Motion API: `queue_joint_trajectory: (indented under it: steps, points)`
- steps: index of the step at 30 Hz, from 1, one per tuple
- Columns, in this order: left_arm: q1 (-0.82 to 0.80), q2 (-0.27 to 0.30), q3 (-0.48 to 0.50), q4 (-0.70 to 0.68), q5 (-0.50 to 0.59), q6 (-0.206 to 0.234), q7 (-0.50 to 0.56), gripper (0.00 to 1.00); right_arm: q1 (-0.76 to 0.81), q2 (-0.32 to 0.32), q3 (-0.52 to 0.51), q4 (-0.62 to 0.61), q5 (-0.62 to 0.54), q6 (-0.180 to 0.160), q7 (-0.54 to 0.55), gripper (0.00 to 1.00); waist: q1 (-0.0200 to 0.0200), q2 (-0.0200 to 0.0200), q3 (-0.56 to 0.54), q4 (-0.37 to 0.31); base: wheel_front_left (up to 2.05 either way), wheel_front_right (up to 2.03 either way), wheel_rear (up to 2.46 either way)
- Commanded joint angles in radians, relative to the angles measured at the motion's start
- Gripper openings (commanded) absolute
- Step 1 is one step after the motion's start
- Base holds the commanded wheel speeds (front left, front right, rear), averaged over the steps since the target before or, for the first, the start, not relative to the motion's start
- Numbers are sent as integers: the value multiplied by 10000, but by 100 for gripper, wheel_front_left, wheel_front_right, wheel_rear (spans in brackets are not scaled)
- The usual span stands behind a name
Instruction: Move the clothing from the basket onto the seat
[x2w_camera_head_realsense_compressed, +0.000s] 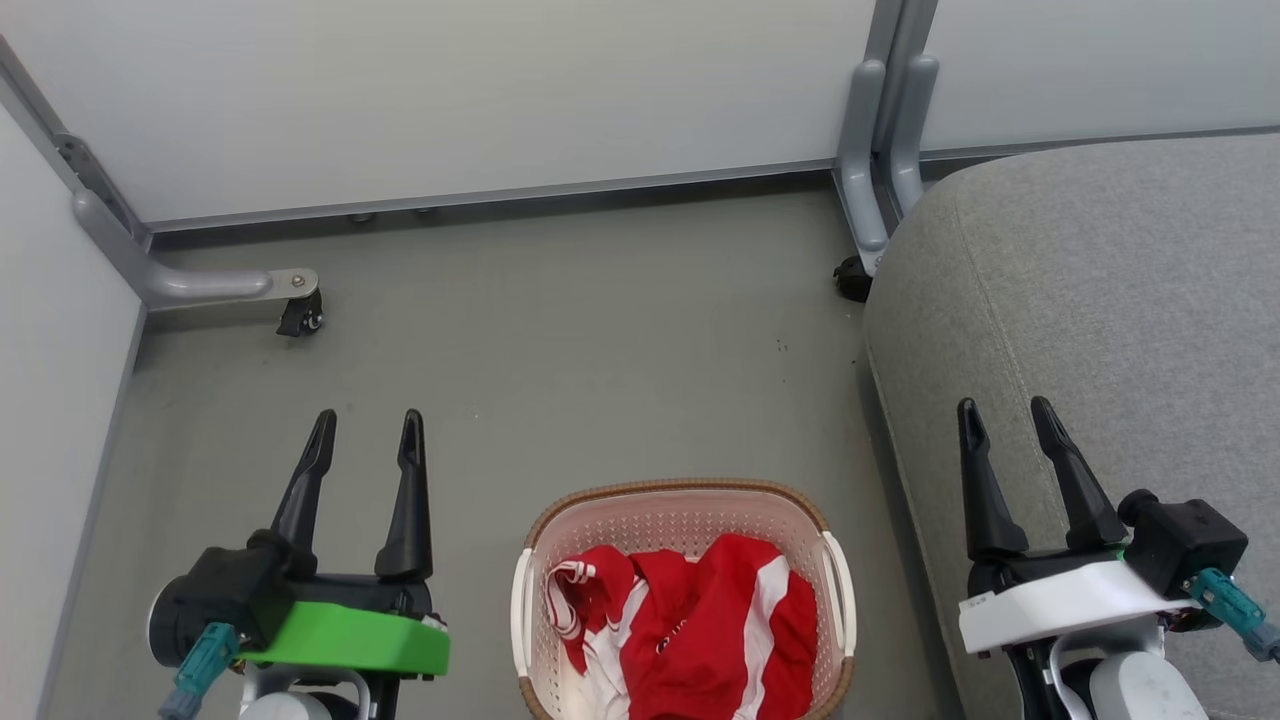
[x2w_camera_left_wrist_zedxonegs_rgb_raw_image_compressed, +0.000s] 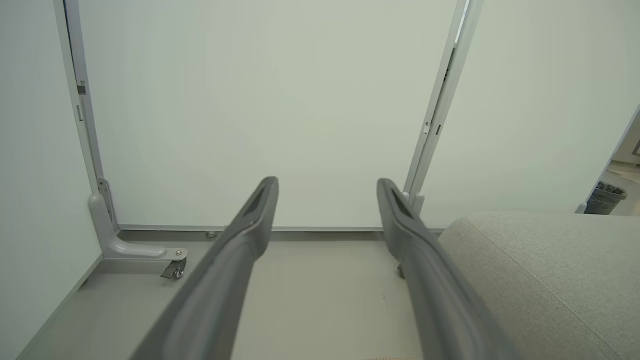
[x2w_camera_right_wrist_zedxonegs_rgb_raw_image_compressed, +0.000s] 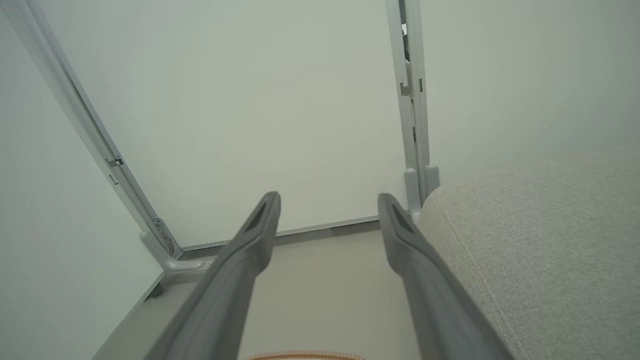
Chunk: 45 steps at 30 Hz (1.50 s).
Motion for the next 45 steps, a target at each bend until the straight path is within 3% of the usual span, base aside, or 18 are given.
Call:
queue_joint_trajectory:
  steps: [1, 18, 45]
  points:
    - [82, 66, -22, -71, 242, 38, -95, 100, 128, -56, 21, -95, -248, 3, -111, 100, -1, 0, 3, -3, 0, 0, 0]
    - [167, 80, -172, -100, 1466, 46, -422, 100, 220, -65, 210, -288, -1432, 4, -435, 100, -1, 0, 63, -9, 0, 0, 0]
    - [-10, 78, -150, -83, 1372, 9, -388, 100, -2, -65, 205, -313, -1366, 2, -423, 100, -1, 0, 293, 1, 0, 0, 0]
